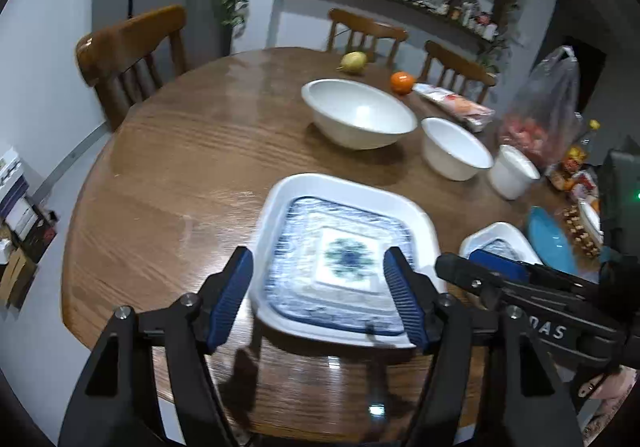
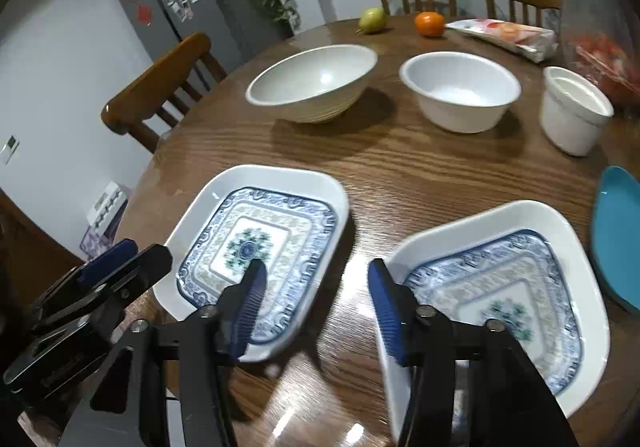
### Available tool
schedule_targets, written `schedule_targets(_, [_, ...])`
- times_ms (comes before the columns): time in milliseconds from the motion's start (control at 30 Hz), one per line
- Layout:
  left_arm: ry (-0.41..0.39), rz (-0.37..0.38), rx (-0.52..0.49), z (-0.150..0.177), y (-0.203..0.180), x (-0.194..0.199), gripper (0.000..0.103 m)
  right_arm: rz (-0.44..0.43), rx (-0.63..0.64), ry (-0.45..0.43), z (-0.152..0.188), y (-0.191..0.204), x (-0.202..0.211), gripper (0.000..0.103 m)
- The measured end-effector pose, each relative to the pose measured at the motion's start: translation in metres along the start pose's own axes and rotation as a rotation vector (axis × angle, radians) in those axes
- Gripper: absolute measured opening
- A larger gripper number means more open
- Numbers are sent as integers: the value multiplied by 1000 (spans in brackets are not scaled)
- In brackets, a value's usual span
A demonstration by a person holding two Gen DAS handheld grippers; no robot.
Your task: Organize plates and bowls
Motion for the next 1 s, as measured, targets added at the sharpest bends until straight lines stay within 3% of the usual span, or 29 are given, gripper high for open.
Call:
schedule_targets(267, [75, 130, -10, 11, -60, -18, 72, 23, -111, -54, 1, -56, 35, 71])
schedule_targets(433, [126, 184, -37, 25, -94, -32, 70, 79, -207, -62, 15, -98, 43, 71])
schedule_targets(700, [196, 209, -68, 42, -123, -49, 70, 114, -251, -57, 32, -130, 46, 71])
schedule_targets(1000, [216, 212, -107, 49, -138, -56, 64, 94, -249, -58, 38, -135, 42, 71])
Point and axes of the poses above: each gripper's, at about its wrist camera, not at the fingertips, and x roughly against the way its jaws point, y to its left, z to its underside, the point moved 5 cm from there along -x, roughly the way its jaws point, and after that the axes turned 5 degrees about z, right-handed, at the moved point
